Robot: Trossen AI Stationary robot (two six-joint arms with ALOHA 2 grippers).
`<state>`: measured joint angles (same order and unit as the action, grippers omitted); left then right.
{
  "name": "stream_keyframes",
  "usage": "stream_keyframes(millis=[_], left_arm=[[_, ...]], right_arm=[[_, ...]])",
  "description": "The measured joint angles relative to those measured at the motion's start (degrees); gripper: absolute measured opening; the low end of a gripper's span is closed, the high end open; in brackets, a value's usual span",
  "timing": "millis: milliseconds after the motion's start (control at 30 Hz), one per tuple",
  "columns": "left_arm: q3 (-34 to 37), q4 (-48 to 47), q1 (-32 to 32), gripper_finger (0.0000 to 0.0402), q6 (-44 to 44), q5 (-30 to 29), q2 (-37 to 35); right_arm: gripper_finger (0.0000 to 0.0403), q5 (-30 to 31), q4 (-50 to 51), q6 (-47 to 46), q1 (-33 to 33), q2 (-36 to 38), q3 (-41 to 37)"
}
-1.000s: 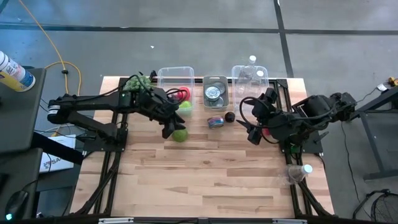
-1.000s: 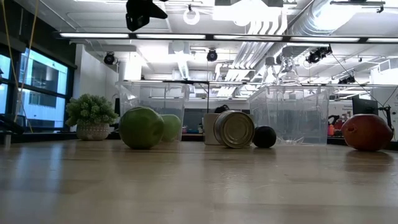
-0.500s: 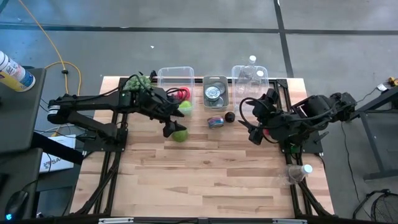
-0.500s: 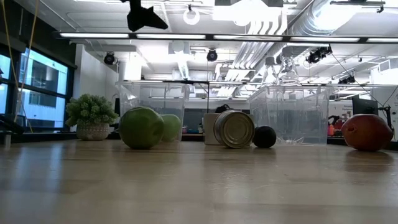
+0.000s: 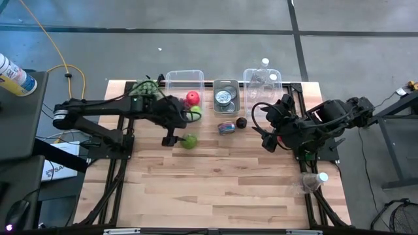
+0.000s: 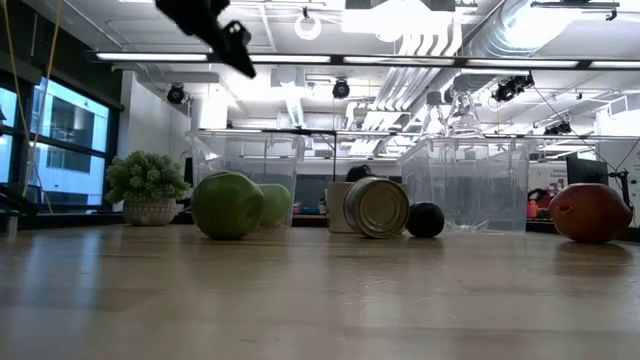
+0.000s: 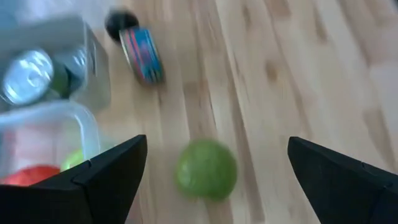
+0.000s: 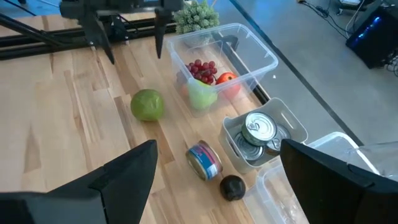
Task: Pick & Place Food Item
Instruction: Put the green apple into the left transparent bin
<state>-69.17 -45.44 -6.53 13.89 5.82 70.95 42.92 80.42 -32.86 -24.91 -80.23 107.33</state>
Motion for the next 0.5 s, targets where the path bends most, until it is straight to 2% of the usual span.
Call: stream_keyframes(millis=[133, 333, 500], left_arm=[[0.0, -4.1, -1.0, 0.0379, 3.1, -0.1, 3.5], [0.0, -4.5, -0.2, 0.0379, 8.6, 0.7, 9.7], [0.0, -4.4, 0.2, 0.0379, 9.9, 0.6, 14.1]], right_arm=[[0.0329, 0.2, 0.1, 0.0, 0.0, 0.0, 0.0], [0.0329, 0.3, 0.3, 0.1, 0.1, 0.0, 0.0], [0.0329, 0.4, 0.2, 0.0, 0.1, 0.0, 0.0]])
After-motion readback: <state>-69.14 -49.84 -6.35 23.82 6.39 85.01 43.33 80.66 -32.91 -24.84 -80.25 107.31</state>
